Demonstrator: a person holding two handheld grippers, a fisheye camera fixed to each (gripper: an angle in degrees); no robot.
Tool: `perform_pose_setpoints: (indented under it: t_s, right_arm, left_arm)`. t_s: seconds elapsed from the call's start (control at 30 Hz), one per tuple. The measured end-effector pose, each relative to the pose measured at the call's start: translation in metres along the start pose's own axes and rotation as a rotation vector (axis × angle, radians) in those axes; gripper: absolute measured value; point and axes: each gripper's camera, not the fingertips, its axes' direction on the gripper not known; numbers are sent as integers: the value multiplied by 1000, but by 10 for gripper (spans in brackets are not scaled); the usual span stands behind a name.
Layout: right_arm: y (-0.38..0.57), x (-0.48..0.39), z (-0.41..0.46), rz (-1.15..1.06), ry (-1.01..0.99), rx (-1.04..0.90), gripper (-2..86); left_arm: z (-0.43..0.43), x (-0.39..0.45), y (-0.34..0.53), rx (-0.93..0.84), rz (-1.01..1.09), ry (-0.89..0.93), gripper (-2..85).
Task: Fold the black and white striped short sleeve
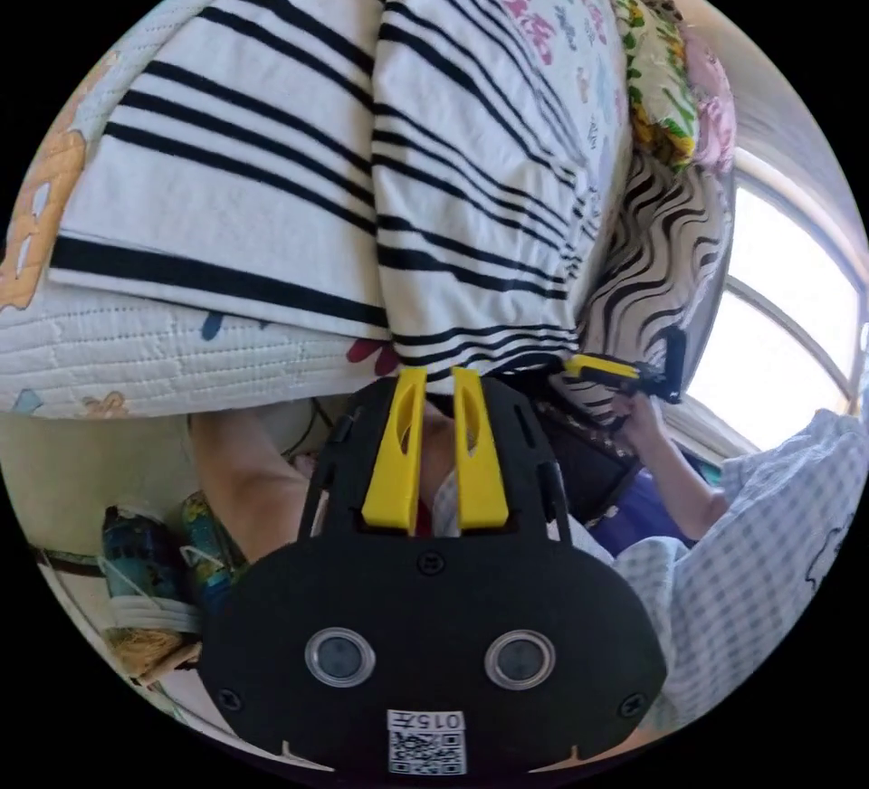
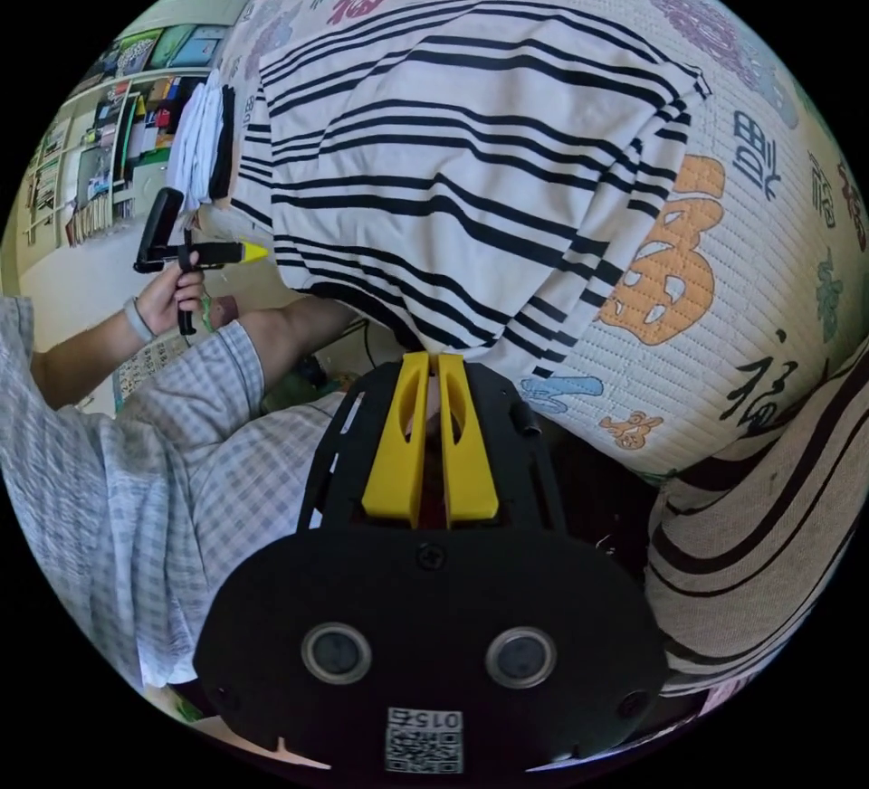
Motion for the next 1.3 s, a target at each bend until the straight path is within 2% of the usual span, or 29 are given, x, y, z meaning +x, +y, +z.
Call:
perform_pose_setpoints:
  t_s: [0.13, 0.2, 0.27, 0.43, 0.6, 0.73, 0.83, 0.9, 0.93, 1.03, 1.1, 1.2, 1.3]
  right_arm:
    - [-3, -1, 6, -14, 2, -4, -2]
    - [-5, -3, 10, -30, 12, -11, -2]
    - [-6, -3, 10, -38, 23, -10, -2]
    - [-27, 6, -23, -71, 89, 97, -3]
    - [-131, 24, -119, -195, 254, 340, 1]
    - [-215, 42, -164, -161, 372, 469, 14]
    - [-247, 72, -170, -33, 241, 496, 32]
    - [-221, 85, -152, -34, 74, 568, 35]
    - [-211, 87, -144, -39, 54, 568, 37]
    - [-146, 98, -76, -17, 25, 466, 63]
    - [-84, 114, -7, 117, 15, 339, 78]
    - [-23, 126, 62, 256, -20, 194, 92]
    - [5, 134, 103, 307, -117, 162, 105]
  left_arm:
    - [23, -14, 3, -19, -43, 156, 89]
    - [25, -21, 7, 60, -62, 290, 50]
    - [15, -19, 11, 140, -56, 308, 9]
    - [-50, 29, -12, 381, 186, 341, -6]
    - [-117, 98, -135, 576, 463, 421, -6]
    - [-140, 126, -221, 663, 536, 480, 5]
    - [-143, 131, -235, 669, 528, 417, 33]
    - [-141, 123, -207, 634, 585, 346, 45]
    - [-138, 116, -197, 615, 581, 319, 50]
    - [-126, 64, -142, 516, 464, 115, 69]
    - [-116, 10, -91, 453, 293, -40, 81]
    - [-103, -39, -38, 352, 101, -194, 100]
    - [-87, -58, -16, 284, 46, -277, 109]
